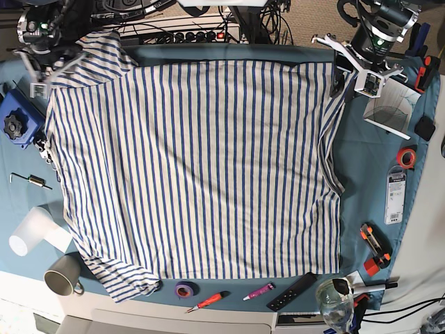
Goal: Fold the T-shirt properly
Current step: 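Adjust the right gripper's grip on the shoulder corner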
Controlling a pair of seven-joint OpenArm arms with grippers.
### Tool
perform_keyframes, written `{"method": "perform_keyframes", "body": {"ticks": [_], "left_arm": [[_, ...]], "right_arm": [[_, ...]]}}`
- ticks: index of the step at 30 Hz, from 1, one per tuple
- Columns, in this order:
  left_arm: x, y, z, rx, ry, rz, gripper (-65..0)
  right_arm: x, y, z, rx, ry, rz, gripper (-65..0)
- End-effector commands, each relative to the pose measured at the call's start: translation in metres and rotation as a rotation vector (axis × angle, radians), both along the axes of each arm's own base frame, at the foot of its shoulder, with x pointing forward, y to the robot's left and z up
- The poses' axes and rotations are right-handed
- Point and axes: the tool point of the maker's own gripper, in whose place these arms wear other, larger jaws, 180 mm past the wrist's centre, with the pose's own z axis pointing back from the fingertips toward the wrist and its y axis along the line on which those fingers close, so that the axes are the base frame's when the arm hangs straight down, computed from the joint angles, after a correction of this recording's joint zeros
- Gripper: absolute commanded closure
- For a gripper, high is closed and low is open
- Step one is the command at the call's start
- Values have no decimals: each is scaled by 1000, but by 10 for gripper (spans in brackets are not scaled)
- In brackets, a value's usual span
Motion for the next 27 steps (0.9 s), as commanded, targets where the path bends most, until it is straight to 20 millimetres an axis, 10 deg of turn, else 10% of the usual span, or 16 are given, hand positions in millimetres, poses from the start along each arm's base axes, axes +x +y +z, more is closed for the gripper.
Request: {"method": "perform_keyframes", "body": {"ticks": [1, 6, 11, 27], "left_arm": [[1, -1, 8, -7, -29, -4, -173], [1, -1, 8, -6, -29, -4, -173], [1, -1, 8, -7, -30, -4, -173], [2, -2, 9, -11, -33, -4, -173]], "right_arm": [[7, 1, 11, 13, -42, 31, -294], [7, 12, 25, 148, -100, 92, -293], [-7, -19, 34, 155, -129, 22, -293], [-34, -70, -28, 407, -93, -160, -293]]}}
